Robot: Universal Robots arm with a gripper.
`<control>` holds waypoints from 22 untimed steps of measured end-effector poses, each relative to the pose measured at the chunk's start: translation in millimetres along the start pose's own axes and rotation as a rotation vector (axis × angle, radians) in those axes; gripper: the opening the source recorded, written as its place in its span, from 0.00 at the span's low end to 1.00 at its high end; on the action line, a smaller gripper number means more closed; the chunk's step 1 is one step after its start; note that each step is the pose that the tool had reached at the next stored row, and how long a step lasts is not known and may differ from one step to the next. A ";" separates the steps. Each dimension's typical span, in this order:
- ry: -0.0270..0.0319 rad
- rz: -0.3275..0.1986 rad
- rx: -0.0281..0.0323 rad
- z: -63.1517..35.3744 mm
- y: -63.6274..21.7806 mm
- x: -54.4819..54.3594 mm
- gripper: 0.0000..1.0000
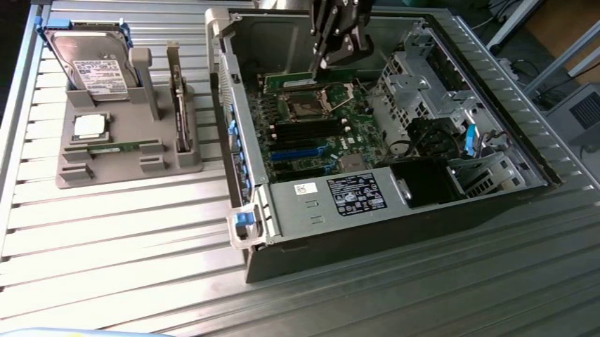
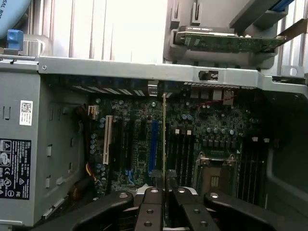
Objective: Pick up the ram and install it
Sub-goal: 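Pick up the ram and move it above insertion slot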
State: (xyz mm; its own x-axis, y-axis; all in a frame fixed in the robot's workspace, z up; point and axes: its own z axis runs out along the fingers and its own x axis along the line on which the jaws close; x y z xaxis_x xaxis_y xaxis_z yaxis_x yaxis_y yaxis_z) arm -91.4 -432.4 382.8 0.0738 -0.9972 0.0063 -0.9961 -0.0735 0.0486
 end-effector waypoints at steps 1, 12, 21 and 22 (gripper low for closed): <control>0.0007 0.000 -0.0001 -0.2 -3.6 0.3 0.13; 0.0092 0.000 -0.0006 -1.9 -39.5 2.9 0.13; 0.0159 0.001 -0.0012 -3.1 -64.4 4.8 0.13; 0.0165 0.001 -0.0012 -3.2 -66.9 5.0 0.13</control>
State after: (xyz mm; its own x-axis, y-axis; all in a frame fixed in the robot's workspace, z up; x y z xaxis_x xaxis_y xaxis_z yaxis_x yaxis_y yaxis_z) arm -24.2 -432.5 382.8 0.0739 -0.9970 0.0228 -0.9961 -0.0727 0.0498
